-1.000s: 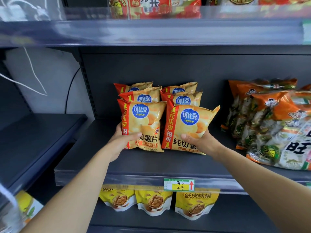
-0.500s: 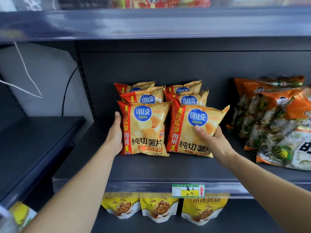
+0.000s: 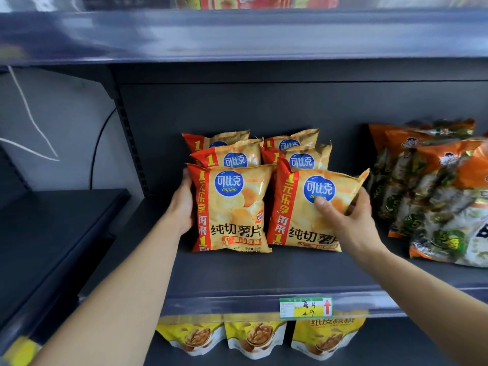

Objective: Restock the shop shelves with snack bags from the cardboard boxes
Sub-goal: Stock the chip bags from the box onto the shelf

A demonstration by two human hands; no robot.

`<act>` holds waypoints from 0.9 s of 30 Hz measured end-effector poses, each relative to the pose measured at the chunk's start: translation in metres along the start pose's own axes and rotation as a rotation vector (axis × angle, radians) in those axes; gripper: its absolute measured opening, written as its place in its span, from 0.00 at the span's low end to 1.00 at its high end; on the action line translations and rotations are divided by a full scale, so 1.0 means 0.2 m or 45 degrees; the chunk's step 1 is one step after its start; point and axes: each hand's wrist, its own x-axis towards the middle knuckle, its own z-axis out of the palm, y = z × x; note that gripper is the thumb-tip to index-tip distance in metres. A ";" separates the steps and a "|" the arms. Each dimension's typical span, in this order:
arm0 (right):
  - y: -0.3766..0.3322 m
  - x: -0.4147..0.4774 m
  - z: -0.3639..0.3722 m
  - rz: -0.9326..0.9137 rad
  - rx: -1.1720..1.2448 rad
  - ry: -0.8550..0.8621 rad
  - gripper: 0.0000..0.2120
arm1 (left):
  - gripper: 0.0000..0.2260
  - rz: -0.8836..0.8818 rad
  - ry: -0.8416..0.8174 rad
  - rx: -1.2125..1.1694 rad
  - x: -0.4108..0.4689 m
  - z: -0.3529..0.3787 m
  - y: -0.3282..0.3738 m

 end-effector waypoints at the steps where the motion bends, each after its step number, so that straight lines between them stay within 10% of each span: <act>1: -0.01 0.00 0.00 -0.031 -0.061 0.088 0.43 | 0.26 0.016 0.059 -0.058 -0.01 -0.02 0.01; 8: -0.22 -0.04 0.04 -0.523 -0.651 0.396 0.41 | 0.26 0.839 0.447 0.495 -0.29 0.03 0.16; 16: -0.21 -0.02 0.04 -0.452 -1.631 -0.196 0.56 | 0.56 0.828 -0.242 2.395 -0.35 0.28 0.16; 27: -0.20 0.04 -0.03 -0.680 -1.632 -0.370 0.55 | 0.53 0.922 -0.130 2.399 -0.38 0.30 0.09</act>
